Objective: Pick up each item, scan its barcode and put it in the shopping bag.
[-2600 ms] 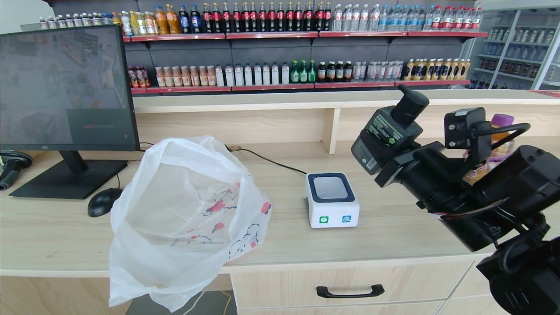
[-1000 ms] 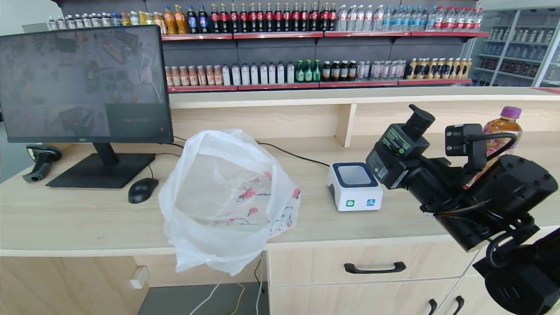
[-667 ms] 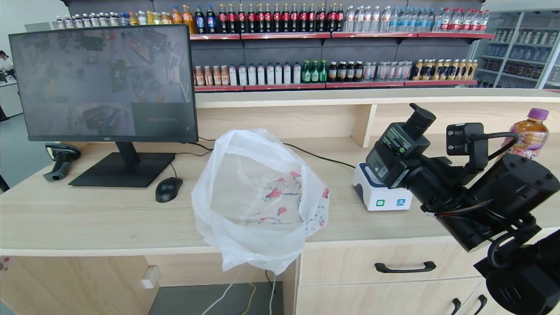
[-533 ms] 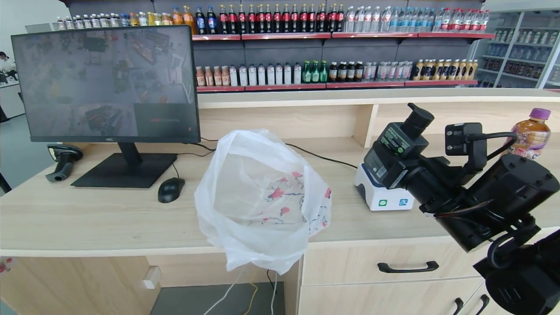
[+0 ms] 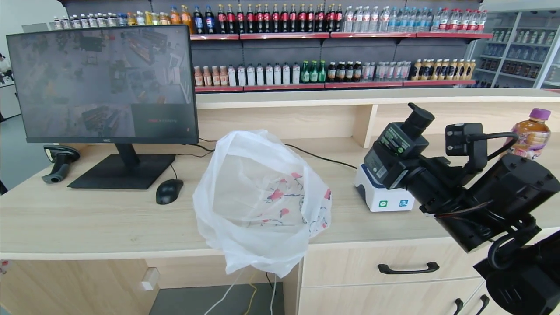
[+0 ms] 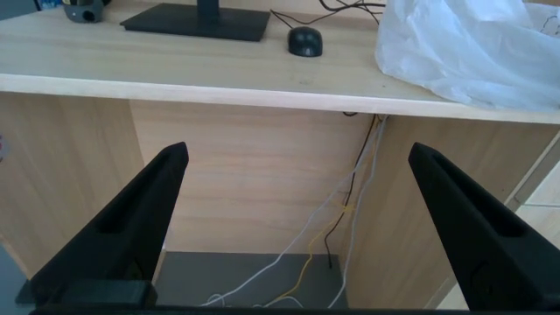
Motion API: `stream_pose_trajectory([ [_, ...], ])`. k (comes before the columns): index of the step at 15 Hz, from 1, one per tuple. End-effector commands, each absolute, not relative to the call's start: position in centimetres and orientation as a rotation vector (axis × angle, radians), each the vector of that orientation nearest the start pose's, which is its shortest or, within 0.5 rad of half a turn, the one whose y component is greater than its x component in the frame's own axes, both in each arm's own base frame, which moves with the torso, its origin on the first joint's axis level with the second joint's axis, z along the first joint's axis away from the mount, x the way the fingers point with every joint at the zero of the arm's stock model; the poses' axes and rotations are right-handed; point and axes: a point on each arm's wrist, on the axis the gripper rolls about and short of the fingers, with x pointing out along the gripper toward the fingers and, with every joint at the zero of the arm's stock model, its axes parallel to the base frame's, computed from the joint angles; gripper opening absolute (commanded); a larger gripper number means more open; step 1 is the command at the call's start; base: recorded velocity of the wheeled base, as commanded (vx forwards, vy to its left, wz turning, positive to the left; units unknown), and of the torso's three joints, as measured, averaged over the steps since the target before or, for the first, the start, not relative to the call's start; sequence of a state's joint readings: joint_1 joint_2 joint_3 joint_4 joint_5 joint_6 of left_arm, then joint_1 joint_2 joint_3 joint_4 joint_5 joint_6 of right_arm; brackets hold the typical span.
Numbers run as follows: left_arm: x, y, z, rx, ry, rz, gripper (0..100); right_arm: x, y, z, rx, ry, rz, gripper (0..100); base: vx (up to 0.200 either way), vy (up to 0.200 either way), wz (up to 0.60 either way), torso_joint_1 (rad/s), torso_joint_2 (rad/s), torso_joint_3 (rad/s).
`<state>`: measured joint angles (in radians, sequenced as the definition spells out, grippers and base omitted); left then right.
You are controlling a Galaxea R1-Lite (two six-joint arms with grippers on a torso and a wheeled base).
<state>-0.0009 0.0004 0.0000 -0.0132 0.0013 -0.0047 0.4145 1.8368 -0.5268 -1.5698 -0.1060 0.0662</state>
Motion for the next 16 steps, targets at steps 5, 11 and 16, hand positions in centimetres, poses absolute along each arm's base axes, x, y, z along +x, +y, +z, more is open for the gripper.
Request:
stream_pose_trajectory([
  [5,-2.3,0.0,7.7,-0.006,-0.014,0.0,100,27.2,11.7,16.5,0.131,-0.237,0.313,0,0.0,0.0,0.6,0.001,0.0,0.005],
  [11,-2.3,0.0,7.7,-0.006,-0.014,0.001,100,27.0,11.7,16.5,0.13,-0.234,0.316,0,0.0,0.0,0.4,0.001,0.0,0.002],
  [16,-2.3,0.0,7.7,-0.006,-0.015,0.001,100,26.7,13.6,15.7,0.127,-0.209,0.379,0,0.0,0.0,0.0,0.0,0.0,0.0],
])
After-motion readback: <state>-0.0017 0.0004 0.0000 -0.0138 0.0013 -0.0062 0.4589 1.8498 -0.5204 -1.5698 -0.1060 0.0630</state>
